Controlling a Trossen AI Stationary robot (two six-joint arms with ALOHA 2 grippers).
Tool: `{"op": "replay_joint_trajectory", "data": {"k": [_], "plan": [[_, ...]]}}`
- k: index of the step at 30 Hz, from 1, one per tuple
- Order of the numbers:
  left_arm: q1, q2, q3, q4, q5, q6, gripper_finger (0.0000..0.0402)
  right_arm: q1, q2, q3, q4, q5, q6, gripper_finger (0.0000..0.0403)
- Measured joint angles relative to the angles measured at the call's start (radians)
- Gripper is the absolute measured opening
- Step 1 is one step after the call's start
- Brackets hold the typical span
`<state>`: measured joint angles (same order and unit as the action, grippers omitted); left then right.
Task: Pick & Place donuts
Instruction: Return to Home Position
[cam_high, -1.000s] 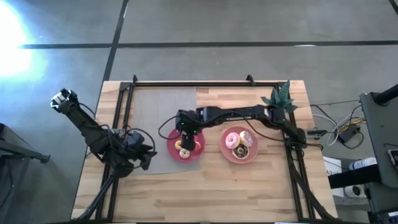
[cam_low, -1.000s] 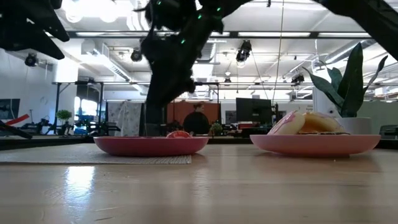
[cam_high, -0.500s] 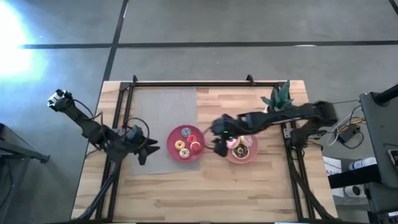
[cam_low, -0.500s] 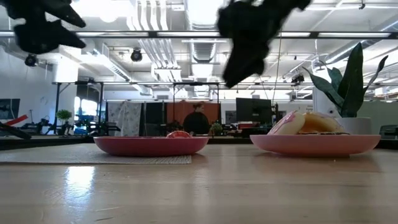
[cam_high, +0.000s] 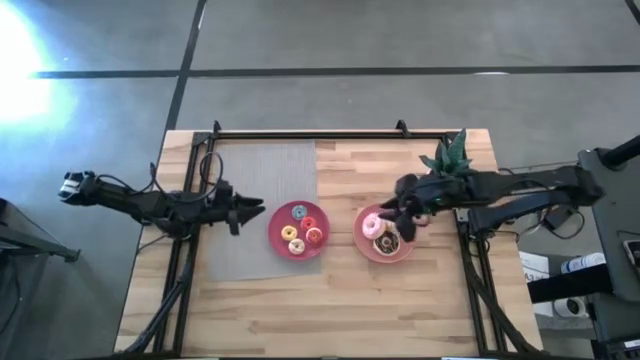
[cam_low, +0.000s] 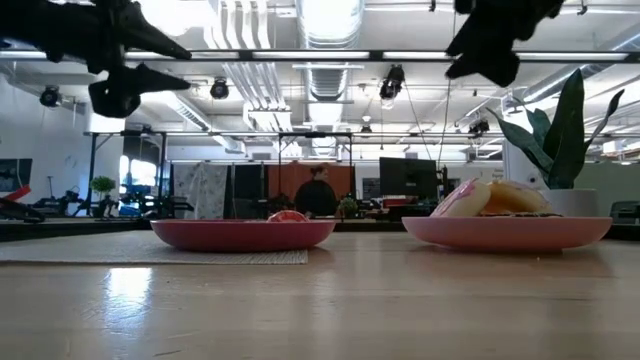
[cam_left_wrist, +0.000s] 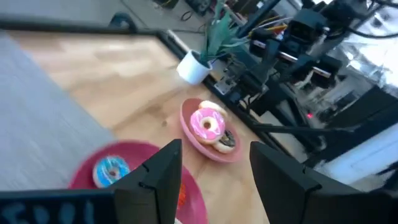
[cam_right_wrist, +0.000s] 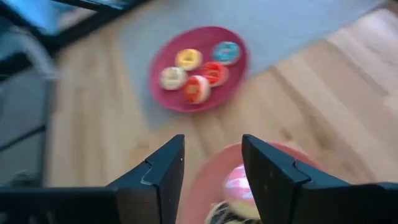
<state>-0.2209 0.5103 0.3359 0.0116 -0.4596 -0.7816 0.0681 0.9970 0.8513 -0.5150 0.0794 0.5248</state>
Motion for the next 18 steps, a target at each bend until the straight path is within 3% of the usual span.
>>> {"op": "replay_joint_trajectory", "data": {"k": [2,6,11,18], "plan": [[0.005,-0.012,0.000,-0.009,0.015,-0.022,0.0163,0.012,-0.059,-0.022,0.017,-0.035,-0.001,0.0153],[0.005,-0.015,0.000,0.043,0.103,0.191,0.0163,0.039,-0.159,-0.084,0.097,-0.062,-0.066,0.0155],[0.026,-0.055,-0.026,0.030,0.124,0.282,0.0163,0.039,-0.262,-0.214,0.204,-0.061,-0.114,0.0152],[0.067,-0.178,-0.198,0.224,0.390,0.289,0.0163,0.039,-0.351,-0.448,0.497,-0.061,-0.082,0.0146]]}}
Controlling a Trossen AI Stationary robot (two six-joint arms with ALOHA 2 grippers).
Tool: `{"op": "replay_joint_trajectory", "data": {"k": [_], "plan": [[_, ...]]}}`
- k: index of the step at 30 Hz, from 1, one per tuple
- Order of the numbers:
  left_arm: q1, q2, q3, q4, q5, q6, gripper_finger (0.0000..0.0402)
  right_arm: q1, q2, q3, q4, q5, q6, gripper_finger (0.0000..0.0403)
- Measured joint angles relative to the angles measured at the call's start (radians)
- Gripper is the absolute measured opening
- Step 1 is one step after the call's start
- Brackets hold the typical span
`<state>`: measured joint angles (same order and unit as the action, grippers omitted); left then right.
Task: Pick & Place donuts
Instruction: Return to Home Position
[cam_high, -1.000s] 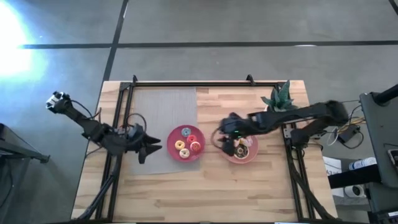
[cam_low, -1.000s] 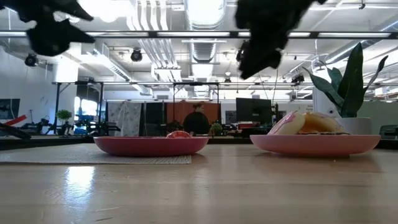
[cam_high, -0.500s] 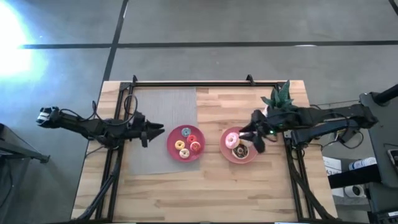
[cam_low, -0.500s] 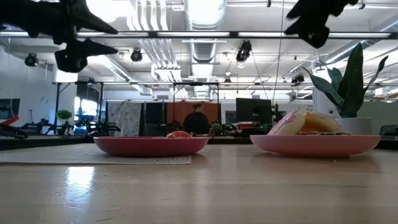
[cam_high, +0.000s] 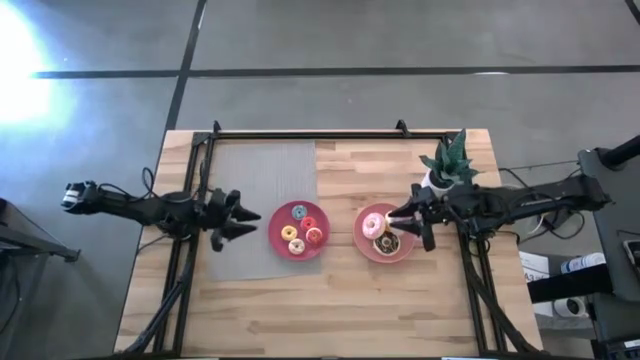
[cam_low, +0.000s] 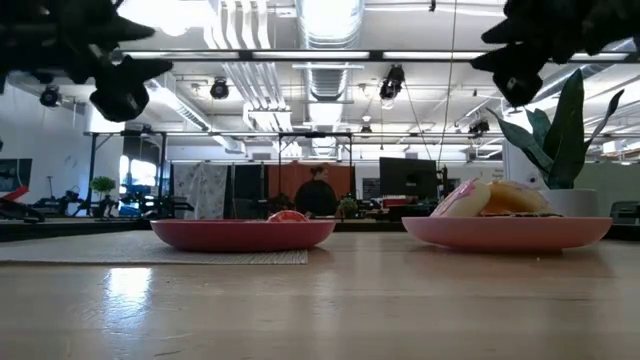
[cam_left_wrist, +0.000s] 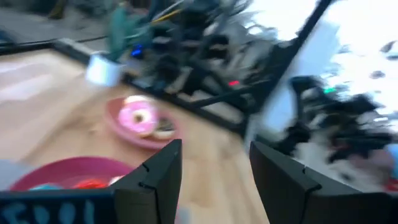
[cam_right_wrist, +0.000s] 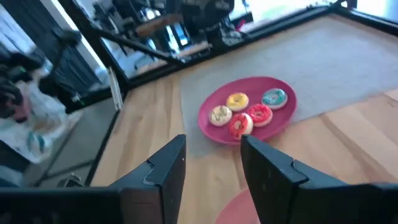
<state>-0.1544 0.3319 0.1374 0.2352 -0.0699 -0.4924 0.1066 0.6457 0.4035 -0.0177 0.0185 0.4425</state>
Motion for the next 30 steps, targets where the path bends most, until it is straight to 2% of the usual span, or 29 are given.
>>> {"op": "replay_joint_trajectory", "data": {"k": [2,5,12,17,30], "plan": [[0.014,-0.036,-0.056,0.079,0.047,-0.002,0.0163,0.000,-0.012,-0.048,0.073,0.000,0.003,0.0146],[0.036,-0.083,-0.125,0.174,0.050,0.002,0.0163,-0.002,-0.024,-0.097,0.134,0.005,0.003,0.0149],[0.089,-0.129,-0.127,0.060,-0.090,-0.008,0.0163,-0.002,-0.022,-0.190,0.130,0.031,0.003,0.0147],[0.096,-0.125,-0.127,0.059,-0.106,-0.057,0.0163,-0.002,-0.015,-0.255,0.126,0.033,0.003,0.0141],[0.095,-0.125,-0.128,0.052,-0.107,-0.060,0.0163,-0.002,-0.007,-0.384,0.136,0.034,0.003,0.0143]]}}
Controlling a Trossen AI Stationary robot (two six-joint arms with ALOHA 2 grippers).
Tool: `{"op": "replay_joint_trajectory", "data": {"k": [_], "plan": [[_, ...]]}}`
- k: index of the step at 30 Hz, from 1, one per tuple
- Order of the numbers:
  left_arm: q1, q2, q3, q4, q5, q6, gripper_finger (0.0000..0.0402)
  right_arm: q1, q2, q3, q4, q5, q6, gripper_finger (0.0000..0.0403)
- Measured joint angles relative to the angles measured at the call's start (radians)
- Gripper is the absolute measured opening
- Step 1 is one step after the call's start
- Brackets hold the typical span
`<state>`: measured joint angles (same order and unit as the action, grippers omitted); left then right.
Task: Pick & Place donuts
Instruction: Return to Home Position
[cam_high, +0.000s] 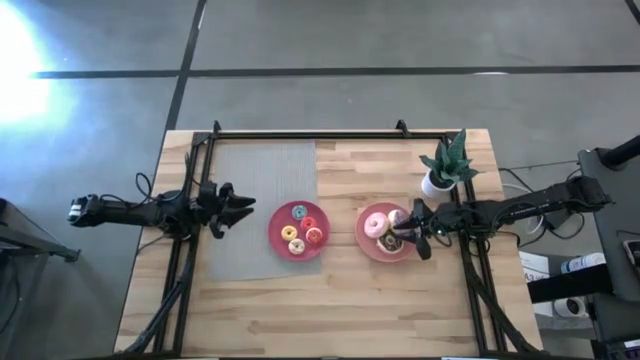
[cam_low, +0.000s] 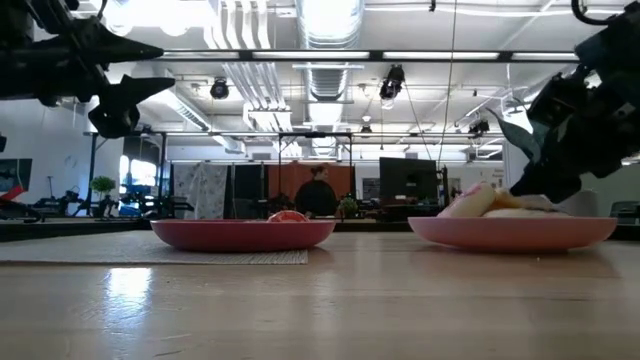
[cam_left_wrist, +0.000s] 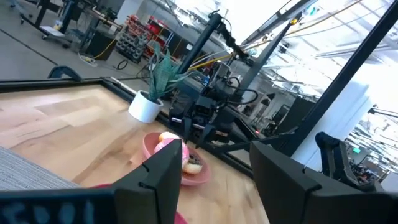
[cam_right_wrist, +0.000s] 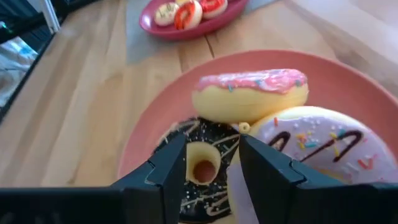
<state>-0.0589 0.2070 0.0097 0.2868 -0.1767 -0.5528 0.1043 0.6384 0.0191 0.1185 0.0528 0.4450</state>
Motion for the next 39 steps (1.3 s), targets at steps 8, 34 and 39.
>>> {"op": "replay_joint_trajectory", "data": {"k": [8,34,39], "plan": [[0.014,-0.111,-0.001,-0.056,0.010,-0.016,0.0163,0.000,0.000,-0.007,-0.003,0.000,0.000,0.0134],[0.070,-0.207,-0.003,-0.243,0.087,0.374,0.0163,0.000,-0.001,-0.008,0.000,0.000,0.000,0.0137],[0.070,-0.205,-0.003,-0.243,0.086,0.364,0.0163,0.000,-0.001,-0.008,0.000,0.000,0.000,0.0132]]}}
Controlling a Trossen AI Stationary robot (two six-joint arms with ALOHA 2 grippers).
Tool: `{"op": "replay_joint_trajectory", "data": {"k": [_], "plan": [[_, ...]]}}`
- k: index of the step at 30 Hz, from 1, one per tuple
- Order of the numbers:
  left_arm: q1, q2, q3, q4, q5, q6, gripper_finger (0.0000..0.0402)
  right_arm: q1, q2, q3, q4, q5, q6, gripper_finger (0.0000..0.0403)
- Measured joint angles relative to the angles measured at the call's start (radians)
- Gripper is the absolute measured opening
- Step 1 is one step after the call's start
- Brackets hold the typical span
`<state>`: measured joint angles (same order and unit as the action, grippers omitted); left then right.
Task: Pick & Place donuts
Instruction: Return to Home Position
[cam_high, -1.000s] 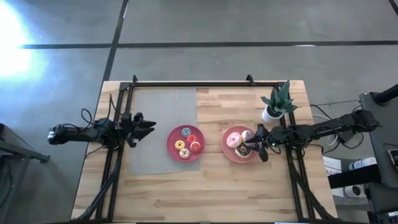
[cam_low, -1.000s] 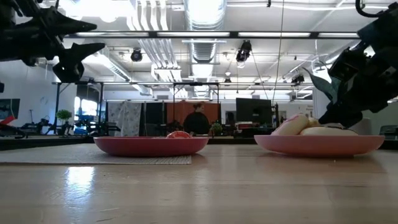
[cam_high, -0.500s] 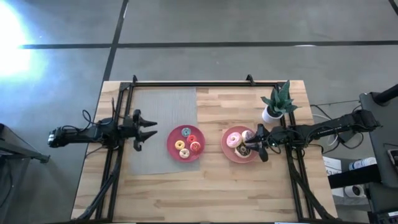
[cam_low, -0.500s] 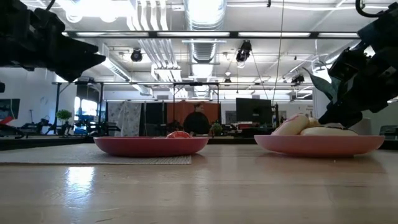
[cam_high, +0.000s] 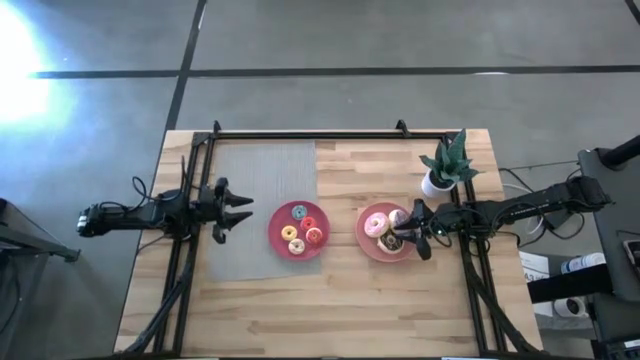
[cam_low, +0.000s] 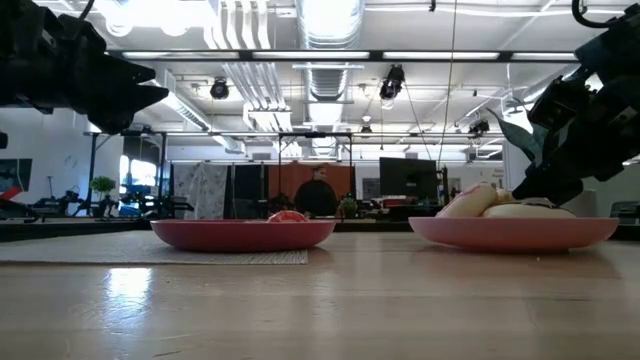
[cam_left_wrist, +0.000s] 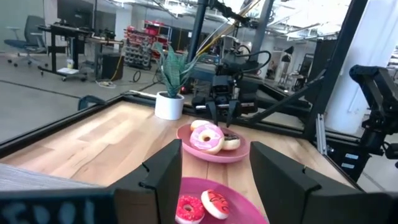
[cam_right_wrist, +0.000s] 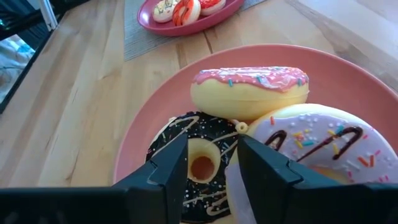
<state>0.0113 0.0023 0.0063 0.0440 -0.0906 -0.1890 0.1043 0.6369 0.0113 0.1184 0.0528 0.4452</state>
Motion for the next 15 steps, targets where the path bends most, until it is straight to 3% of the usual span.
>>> {"op": "replay_joint_trajectory", "data": {"k": [15], "plan": [[0.000,0.000,0.001,-0.006,0.000,-0.002,0.0163,0.000,0.000,0.000,0.000,0.000,0.000,0.0131]]}}
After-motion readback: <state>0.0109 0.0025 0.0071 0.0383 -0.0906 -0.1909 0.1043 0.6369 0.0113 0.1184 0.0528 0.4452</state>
